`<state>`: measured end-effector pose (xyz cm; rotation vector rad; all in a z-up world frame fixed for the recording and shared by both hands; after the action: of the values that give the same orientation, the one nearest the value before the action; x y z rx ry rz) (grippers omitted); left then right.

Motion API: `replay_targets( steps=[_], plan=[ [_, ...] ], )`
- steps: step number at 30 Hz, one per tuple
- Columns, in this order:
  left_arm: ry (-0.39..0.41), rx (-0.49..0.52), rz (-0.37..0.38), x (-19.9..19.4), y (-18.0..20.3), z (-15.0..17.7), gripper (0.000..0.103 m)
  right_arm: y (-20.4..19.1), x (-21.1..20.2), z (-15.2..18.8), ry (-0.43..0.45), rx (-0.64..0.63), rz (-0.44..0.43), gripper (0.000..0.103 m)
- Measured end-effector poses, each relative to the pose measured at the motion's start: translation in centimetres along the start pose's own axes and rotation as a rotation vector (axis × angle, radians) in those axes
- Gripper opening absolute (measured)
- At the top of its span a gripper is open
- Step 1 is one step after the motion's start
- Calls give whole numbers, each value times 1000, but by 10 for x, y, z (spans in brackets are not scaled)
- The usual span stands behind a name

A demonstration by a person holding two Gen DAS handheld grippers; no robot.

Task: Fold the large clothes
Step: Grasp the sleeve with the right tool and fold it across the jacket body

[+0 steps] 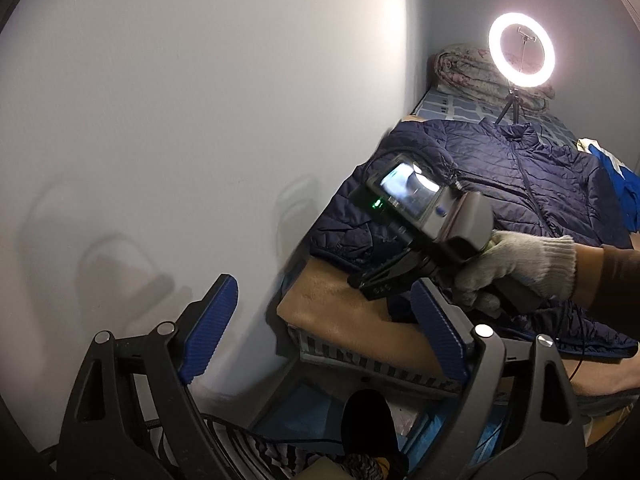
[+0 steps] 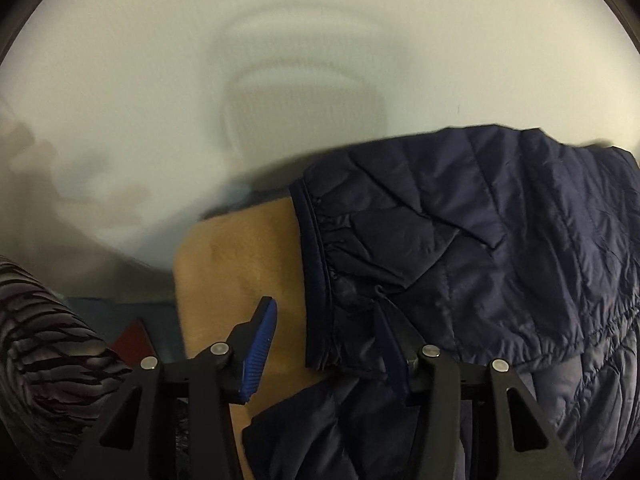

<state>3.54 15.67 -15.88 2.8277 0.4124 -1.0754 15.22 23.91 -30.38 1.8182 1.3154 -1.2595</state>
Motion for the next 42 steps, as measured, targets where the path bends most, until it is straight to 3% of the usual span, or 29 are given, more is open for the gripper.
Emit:
replay_targets(
  steps=[4,8,10,17,21,26,29,37,42],
  plan=[
    [0,-7,6,5,1,-3,91,-11,15,3,-23,-37,26,50],
    [4,-9,16,9,3,-7,91,-13,22,1,-26,-38,41,19],
    [13,5,18,9,8,-12,91,-8,21,1,-15,-13,22,10],
    [52,16,65,5,24,-29,91,23,-26,7,153,180,-78,8],
    [50,-4,106,12,37,-40,91,55,-66,21,253,283,-62,8],
    [44,36,124,28,63,-50,91,107,-116,53,360,435,9,8],
    [38,67,151,35,89,-57,91,141,-137,90,400,536,72,8],
    [-27,181,237,59,172,-87,91,236,-184,161,382,694,264,7],
    [-54,201,344,79,220,-101,91,283,-201,202,392,792,338,7]
  ],
)
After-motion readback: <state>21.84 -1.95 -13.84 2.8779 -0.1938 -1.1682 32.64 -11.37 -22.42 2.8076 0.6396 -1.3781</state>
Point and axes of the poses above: each gripper's, at about its wrist camera, not at the fingertips, and x roughly the way its jaws point, y to its right, z to its underside, the point moved 5 cm from there along x, roughly the way its jaws point, and after that the axes turned 4 degrees about -x, right-handed, at the moved point
